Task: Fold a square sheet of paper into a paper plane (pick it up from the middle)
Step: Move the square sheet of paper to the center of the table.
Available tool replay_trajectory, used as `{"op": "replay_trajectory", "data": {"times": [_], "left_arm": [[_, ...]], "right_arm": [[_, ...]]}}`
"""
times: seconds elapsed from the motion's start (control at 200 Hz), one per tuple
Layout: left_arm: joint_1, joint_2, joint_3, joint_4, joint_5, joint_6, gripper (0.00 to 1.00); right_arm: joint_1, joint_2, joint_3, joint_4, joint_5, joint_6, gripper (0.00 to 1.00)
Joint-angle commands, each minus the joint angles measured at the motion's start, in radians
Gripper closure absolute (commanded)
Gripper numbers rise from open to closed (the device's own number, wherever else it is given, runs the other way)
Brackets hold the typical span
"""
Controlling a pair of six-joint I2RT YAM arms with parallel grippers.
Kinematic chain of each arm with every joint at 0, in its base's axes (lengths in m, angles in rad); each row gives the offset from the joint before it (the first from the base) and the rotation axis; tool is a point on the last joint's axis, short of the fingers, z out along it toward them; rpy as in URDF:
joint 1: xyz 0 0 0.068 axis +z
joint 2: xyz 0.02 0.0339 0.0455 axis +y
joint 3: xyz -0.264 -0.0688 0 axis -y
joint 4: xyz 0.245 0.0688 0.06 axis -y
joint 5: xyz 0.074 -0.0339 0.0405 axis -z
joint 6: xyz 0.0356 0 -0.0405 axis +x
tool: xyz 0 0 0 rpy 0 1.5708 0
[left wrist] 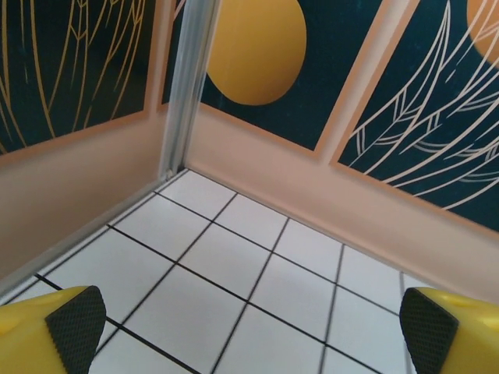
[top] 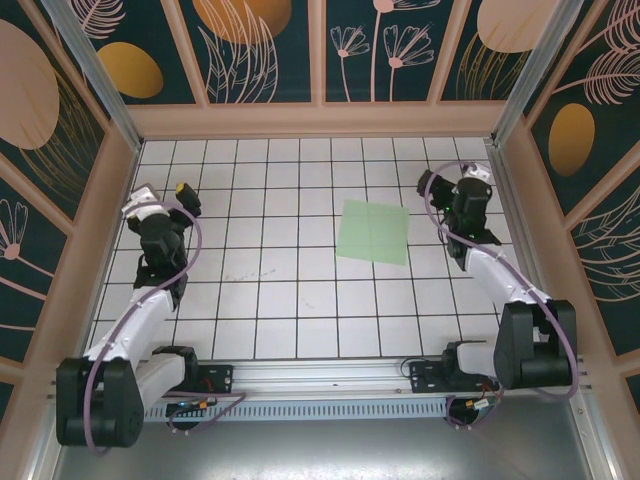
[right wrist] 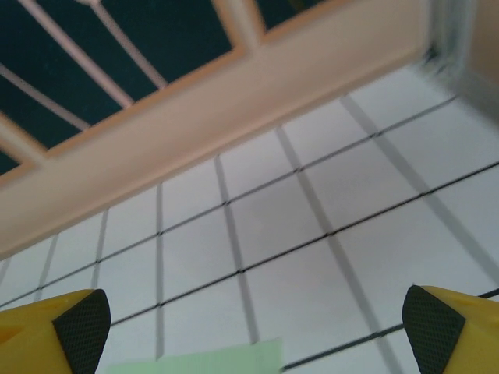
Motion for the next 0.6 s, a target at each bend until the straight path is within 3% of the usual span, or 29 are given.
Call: {"op": "replay_trajectory", "data": {"times": [0.0, 0.15, 0.32, 0.595], "left_arm": [[0.006, -0.041, 0.072, -0.347, 0.091, -0.173, 0.01], [0.006, -0.058, 0.116, -0.431, 0.213, -0.194, 0.01], [0.006, -0.043, 0.122, -0.448, 0.321, -0.167, 0.01], [0.006, 0.002, 0.128, -0.446, 0.354, -0.159, 0.01]], "right_arm": [[0.095, 0.101, 0.086, -0.275, -0.122, 0.159, 0.01], [0.217, 0.276, 0.180, -0.298, -0.188, 0.267, 0.05], [0.326, 0.452, 0.307, -0.366, -0.129, 0.295, 0.07], [0.429, 0.579, 0.380, -0.449, -0.103, 0.291, 0.08]]}}
